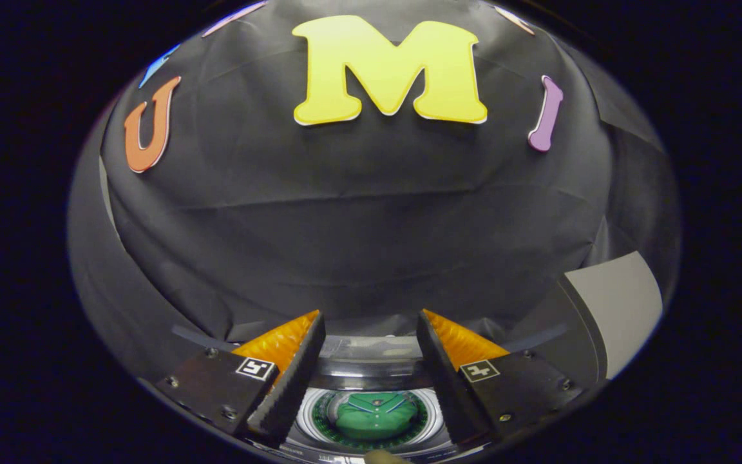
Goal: Put the clothes into the washing machine and then close the washing machine lid.
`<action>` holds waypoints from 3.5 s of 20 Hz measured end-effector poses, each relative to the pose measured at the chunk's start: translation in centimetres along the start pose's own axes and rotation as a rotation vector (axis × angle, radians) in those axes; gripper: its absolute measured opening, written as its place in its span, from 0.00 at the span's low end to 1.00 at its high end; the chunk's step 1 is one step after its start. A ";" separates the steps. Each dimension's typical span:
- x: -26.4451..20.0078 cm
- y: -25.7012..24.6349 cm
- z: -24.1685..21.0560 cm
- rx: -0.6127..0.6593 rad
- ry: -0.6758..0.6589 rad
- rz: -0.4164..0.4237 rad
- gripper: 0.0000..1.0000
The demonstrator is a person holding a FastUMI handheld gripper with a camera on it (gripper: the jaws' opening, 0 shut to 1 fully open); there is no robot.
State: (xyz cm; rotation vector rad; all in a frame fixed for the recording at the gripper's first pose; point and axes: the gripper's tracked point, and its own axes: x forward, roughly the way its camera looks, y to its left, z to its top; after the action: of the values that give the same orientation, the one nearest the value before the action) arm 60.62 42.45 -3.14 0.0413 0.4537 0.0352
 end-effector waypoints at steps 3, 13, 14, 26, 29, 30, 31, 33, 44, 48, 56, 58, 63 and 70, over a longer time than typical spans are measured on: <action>-1.0 -0.1 -1.4 -0.001 -0.002 0.003 0.90; -4.2 -0.2 -6.7 -0.007 0.014 0.039 0.90; -4.6 -0.1 -7.5 -0.009 0.025 0.046 0.89; -7.5 -1.0 -12.9 -0.037 0.123 0.079 0.89; -8.7 -0.7 -13.1 -0.042 0.108 0.086 0.89; -9.4 -0.9 -13.0 -0.046 0.101 0.091 0.89; -10.2 -1.3 -13.0 -0.050 0.092 0.095 0.89; -12.0 -1.7 -13.0 -0.053 0.072 0.111 0.89; -29.8 -11.4 -9.1 -0.033 -0.241 0.180 0.89; -35.8 -18.3 -10.0 -0.029 -0.328 0.157 0.99; -44.1 -32.5 -15.3 -0.004 -0.449 0.118 1.00; -46.2 -36.2 -16.9 0.004 -0.466 0.095 1.00; -49.2 -42.9 -22.6 -0.004 -0.496 0.072 1.00; -50.2 -47.9 -29.3 0.009 -0.452 0.040 1.00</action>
State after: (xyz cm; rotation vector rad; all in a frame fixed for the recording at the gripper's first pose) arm 3.89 -6.58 -9.82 0.0655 0.0015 0.0615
